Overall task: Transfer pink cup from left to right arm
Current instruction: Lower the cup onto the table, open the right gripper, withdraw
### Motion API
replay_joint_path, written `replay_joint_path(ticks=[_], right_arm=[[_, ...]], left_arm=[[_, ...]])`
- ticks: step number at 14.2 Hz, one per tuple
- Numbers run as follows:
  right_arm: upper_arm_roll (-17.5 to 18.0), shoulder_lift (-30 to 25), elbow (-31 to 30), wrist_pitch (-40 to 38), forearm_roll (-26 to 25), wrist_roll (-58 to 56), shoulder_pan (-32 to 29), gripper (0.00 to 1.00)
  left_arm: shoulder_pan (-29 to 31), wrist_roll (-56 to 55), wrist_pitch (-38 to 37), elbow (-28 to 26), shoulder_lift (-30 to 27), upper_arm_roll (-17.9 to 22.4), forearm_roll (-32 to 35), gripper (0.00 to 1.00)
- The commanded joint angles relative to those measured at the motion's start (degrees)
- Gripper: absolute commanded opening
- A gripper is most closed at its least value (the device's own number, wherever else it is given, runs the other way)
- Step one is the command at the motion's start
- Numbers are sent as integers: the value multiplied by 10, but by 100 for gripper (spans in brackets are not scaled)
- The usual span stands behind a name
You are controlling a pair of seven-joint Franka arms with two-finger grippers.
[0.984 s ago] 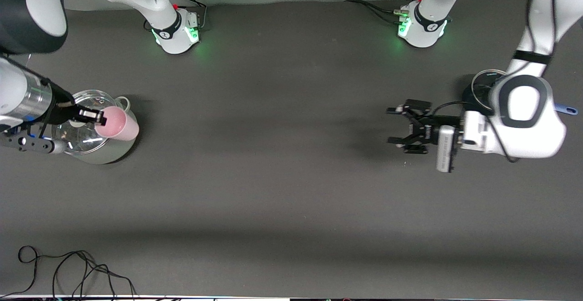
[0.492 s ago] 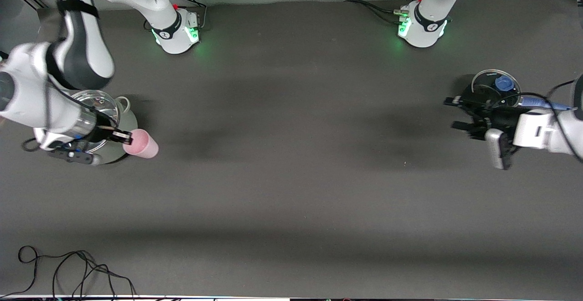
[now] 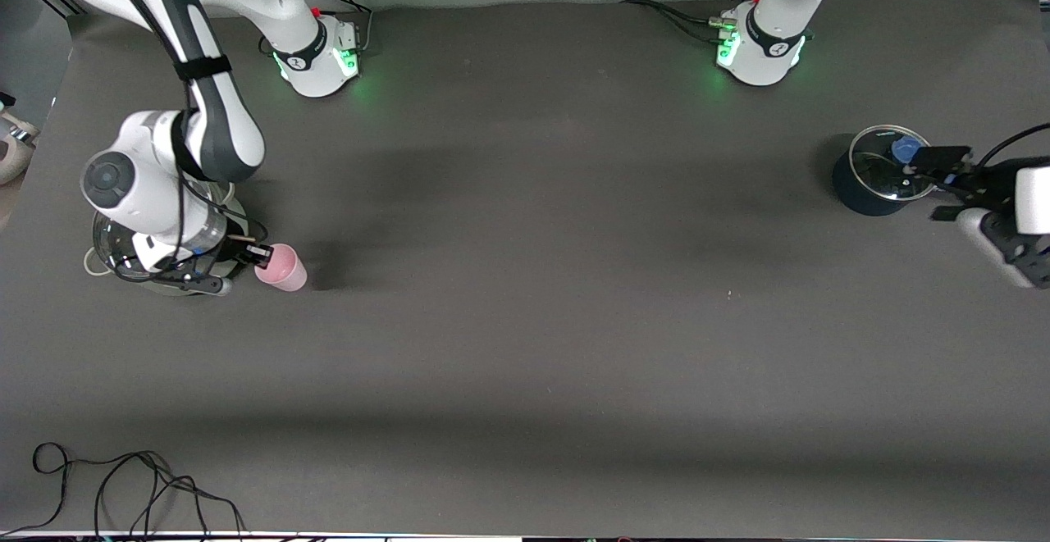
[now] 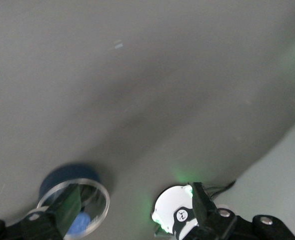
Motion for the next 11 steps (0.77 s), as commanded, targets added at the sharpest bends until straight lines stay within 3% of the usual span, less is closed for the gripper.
replay_joint_path(ticks=[1, 5, 6, 7, 8, 9, 11], right_arm=[[-1, 31, 3, 31, 26, -16, 3, 0], [-1, 51, 3, 48, 47, -37, 7, 0], [-1, 49, 3, 47, 47, -37, 9, 23], [-1, 44, 3, 46, 47, -39, 9, 61], [-1, 33, 3, 41, 47, -39, 9, 88], [-1, 19, 3, 35, 47, -40, 10, 100], [0, -18, 13, -23, 45, -36, 12, 100]], left_arm=[[-2, -154, -15, -6, -31, 3, 30, 99], [-7, -193, 28, -29, -80, 2, 55, 99], [-8, -223, 51, -48, -96, 1, 55, 100], [-9, -241, 75, -71, -112, 0, 55, 100], [-8, -248, 96, -94, -130, 0, 55, 100], [-8, -249, 117, -117, -146, 0, 52, 100], [-7, -250, 153, -159, -174, 0, 47, 100]])
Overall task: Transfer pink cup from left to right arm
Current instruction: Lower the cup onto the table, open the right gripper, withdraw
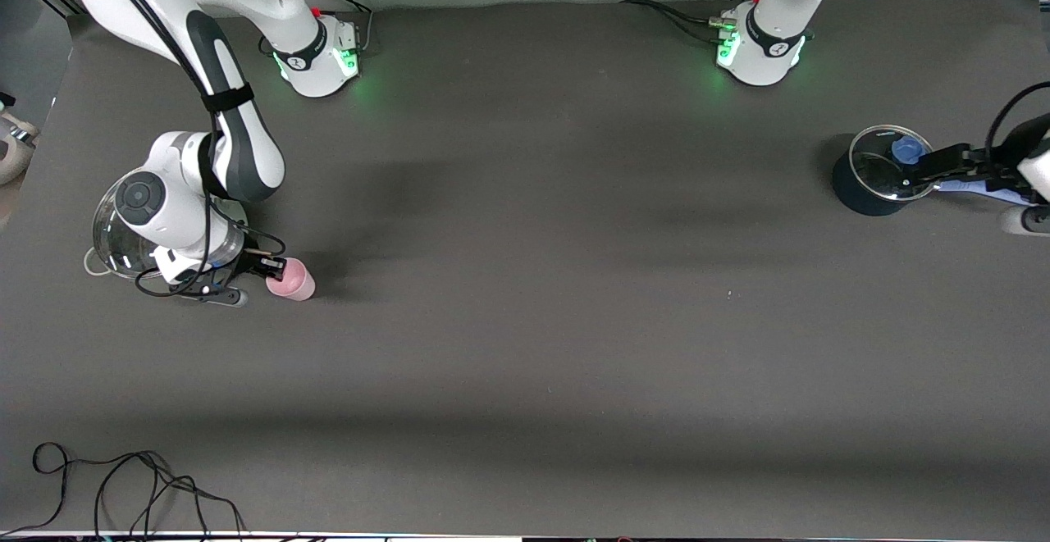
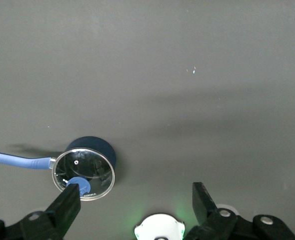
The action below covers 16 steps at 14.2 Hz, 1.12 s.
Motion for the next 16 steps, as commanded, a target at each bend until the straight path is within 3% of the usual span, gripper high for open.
replay_joint_path(ticks=[1, 4, 5, 7, 8, 11, 12, 14, 16], right_arm=[[-3, -71, 12, -77, 6, -12, 11, 100], [-18, -122, 77, -194, -48, -6, 8, 100], [-20, -129, 119, -254, -78, -6, 8, 100], [-22, -130, 204, -368, -88, -6, 5, 100], [-27, -130, 243, -413, -89, -6, 5, 100], [-29, -128, 346, -513, -89, -4, 2, 100], [-29, -127, 366, -525, -89, -4, 2, 100], [-46, -127, 388, -533, -88, -10, -5, 100], [-63, -126, 389, -535, -87, -20, -5, 100]], left_arm=[[3, -10, 60, -88, -69, 5, 0, 99], [6, -32, 103, -115, -86, 9, -15, 100], [5, -35, 106, -113, -85, 9, -16, 100], [-4, -27, 106, -105, -78, 14, -18, 99], [-34, -27, 106, -94, -69, 43, -23, 99], [-258, -26, 105, -91, -65, 265, -26, 100], [-317, -27, 105, -91, -65, 318, -26, 100], [-393, -27, 105, -91, -65, 382, -27, 100], [-413, -27, 106, -91, -64, 402, -27, 100]])
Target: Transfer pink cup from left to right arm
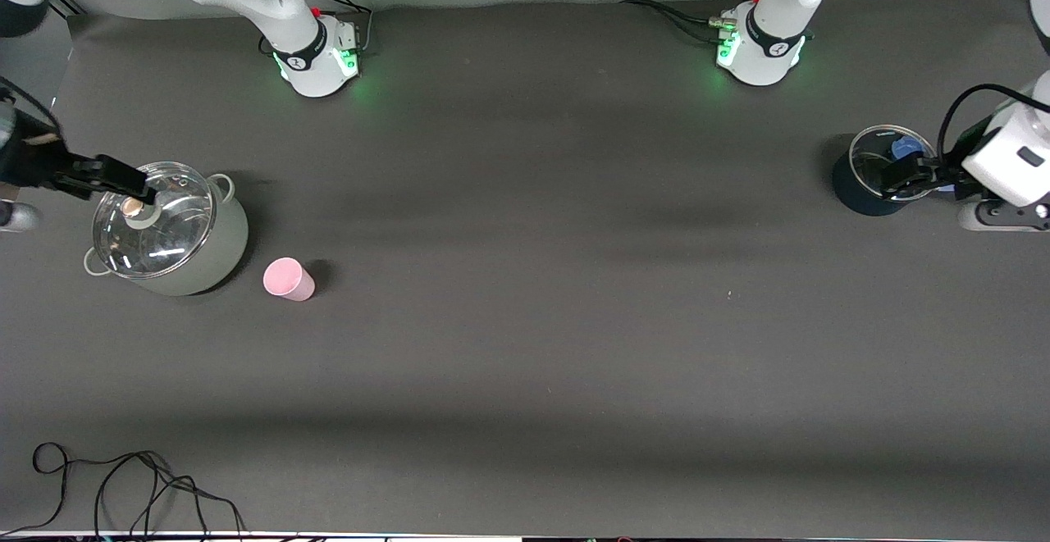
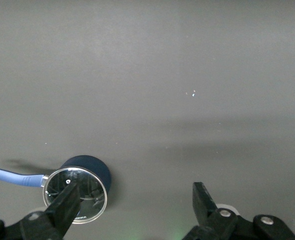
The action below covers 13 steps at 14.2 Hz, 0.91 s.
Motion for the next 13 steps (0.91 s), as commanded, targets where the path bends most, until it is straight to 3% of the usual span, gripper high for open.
replay_joint_path(ticks=[1, 9, 12, 13], right_arm=[[-19, 17, 21, -13, -5, -20, -5, 100], [-16, 15, 15, -14, -6, -22, -5, 100], [-4, 16, 14, -14, -6, -22, -24, 100], [21, 14, 14, -14, -6, -22, -48, 100]], left_arm=[[-34, -4, 4, 0, -4, 31, -4, 100], [-26, -4, 4, 5, -3, 29, -24, 100], [18, -4, 5, 5, -3, -13, -24, 100], [23, -4, 5, 5, -1, -21, -24, 100]])
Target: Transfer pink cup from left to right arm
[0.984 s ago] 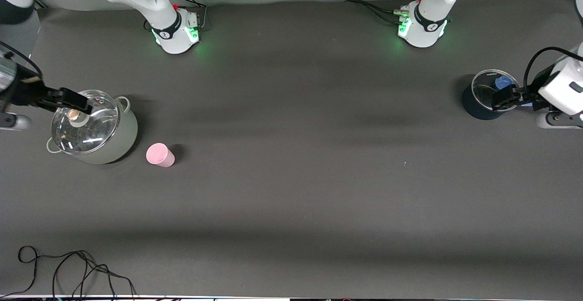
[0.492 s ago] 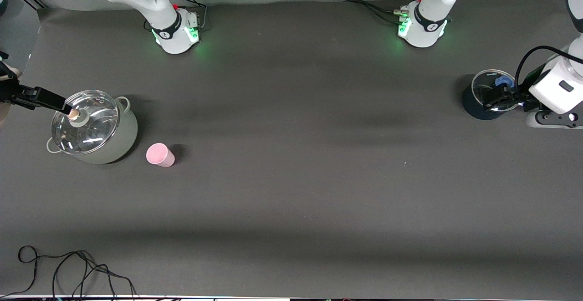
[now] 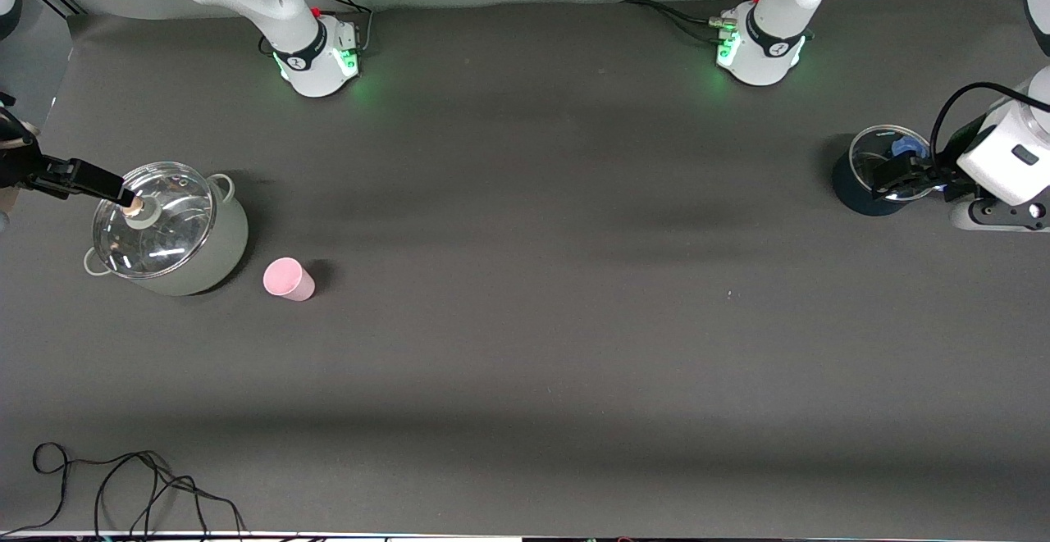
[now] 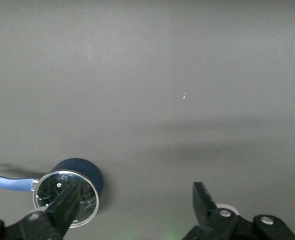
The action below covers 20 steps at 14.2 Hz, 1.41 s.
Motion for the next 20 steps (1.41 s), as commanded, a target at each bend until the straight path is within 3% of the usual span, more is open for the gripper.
replay_joint_path(ticks=[1, 3, 6, 8, 12, 15, 20], right_arm=[[63, 5, 12, -9, -5, -15, -76, 100], [149, 3, 13, -6, -3, -17, -158, 100], [218, 0, 12, 3, -2, -17, -220, 100], [286, -2, 13, 9, -4, -26, -281, 100], [295, 6, 18, 25, -6, -52, -283, 100], [295, 24, 59, 21, -7, -51, -281, 100], [295, 27, 53, 16, -6, -80, -278, 100]], left_arm=[[25, -4, 1, 3, -1, -26, -4, 100], [25, -4, 0, 3, -1, -26, -4, 100], [27, -4, -1, 3, -1, -26, -3, 100], [27, -4, -1, 1, -1, -26, -2, 100], [27, -4, -1, 1, 0, -27, -2, 99], [25, -4, 0, 1, 0, -27, -3, 100], [24, -4, 0, 1, 1, -27, -3, 100]])
